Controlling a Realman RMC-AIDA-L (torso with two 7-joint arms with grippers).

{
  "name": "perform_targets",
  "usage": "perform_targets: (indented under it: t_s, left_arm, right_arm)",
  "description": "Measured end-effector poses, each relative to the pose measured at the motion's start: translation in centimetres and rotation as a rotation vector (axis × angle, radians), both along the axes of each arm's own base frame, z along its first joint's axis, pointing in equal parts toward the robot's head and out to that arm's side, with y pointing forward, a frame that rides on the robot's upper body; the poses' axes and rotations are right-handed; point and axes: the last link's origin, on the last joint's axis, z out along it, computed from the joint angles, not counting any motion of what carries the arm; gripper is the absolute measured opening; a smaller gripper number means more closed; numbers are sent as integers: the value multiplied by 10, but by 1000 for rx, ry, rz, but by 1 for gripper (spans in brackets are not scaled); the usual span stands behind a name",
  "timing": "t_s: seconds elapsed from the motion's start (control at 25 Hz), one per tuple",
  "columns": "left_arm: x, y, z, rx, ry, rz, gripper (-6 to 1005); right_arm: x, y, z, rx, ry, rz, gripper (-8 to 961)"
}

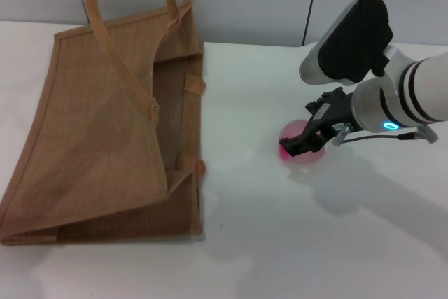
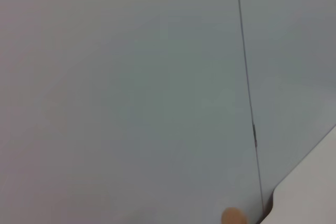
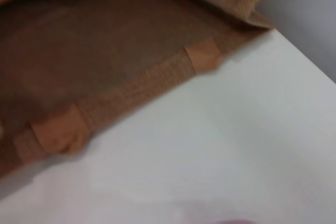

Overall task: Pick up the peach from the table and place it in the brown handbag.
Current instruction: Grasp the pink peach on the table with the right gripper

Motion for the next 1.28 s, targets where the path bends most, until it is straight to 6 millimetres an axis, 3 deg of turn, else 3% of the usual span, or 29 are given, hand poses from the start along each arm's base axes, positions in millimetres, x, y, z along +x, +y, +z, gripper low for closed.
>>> perform_targets:
  t_s: [1.0,1.28]
  left_arm:
    - [12,2,-7,-25,4,-25,121]
    - [14,2,-9,-32,8,-29,121]
  right_arm:
    - [26,12,-14,-21,-85,-79,886]
    - [22,8,-18,-53,-76,-66,886]
